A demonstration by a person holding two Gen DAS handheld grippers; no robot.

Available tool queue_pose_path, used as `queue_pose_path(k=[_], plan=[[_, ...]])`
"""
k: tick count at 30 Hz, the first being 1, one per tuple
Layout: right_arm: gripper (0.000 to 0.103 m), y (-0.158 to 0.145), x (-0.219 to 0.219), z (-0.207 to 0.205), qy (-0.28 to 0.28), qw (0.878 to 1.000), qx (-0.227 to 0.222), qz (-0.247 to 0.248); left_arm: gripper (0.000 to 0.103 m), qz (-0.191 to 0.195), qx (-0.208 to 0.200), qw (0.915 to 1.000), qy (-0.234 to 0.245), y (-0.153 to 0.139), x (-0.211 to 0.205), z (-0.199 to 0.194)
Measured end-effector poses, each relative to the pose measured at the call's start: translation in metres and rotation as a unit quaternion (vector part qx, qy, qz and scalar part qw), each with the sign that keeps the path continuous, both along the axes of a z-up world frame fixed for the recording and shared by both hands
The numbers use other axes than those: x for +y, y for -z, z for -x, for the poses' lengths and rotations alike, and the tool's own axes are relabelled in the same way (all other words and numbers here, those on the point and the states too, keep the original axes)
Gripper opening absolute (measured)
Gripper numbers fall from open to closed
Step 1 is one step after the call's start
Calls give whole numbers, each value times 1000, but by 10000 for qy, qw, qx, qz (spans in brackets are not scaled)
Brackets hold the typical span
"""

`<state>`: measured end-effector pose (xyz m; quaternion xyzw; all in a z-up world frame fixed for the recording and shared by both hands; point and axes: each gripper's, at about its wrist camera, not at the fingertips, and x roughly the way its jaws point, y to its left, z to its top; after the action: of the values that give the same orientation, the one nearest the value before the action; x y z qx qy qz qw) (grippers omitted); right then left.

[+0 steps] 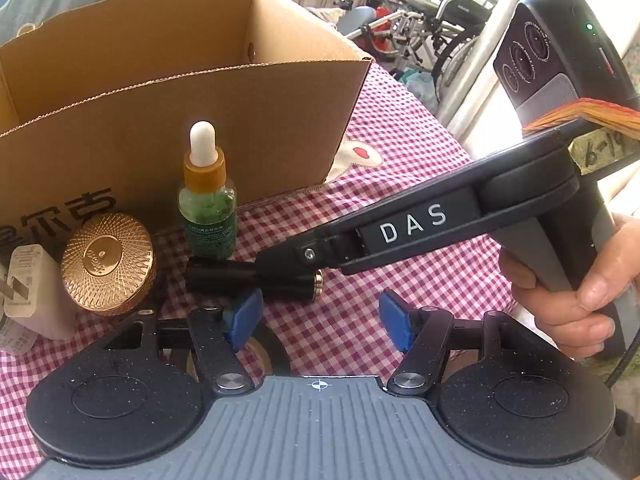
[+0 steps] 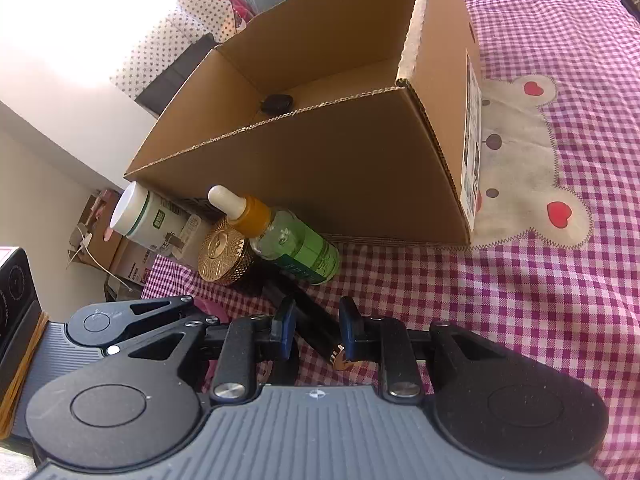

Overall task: Organize rigid objects
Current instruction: 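Move the right tool back to the black flashlight on the table, then close the right gripper around the black flashlight and lift it upright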

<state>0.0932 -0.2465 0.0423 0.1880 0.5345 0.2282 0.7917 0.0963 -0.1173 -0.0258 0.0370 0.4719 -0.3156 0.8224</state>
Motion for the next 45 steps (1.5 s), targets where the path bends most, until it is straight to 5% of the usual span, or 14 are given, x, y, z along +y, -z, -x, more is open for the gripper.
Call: queue_pose_path(k=[17,27,34,36,45], plan=[[26,11,-26,49,324,9980,391,-374,66,-91,51,9994,323,3,-22,26],[26,9,-58,80,1198,9862,461,-1046,65,-107,-97,9988,477,-4,-22,36],[27,17,-76,78,1914,9705,517,-1370,65,-61,-1,9997,239,-2,-20,16],[27,21,-77,76,1945,9692,563,-1404,56,-83,132,9996,230,3,-22,10],[28,35,-66,63,1994,9674,603,-1443,55,182,309,9990,265,9,-18,2]])
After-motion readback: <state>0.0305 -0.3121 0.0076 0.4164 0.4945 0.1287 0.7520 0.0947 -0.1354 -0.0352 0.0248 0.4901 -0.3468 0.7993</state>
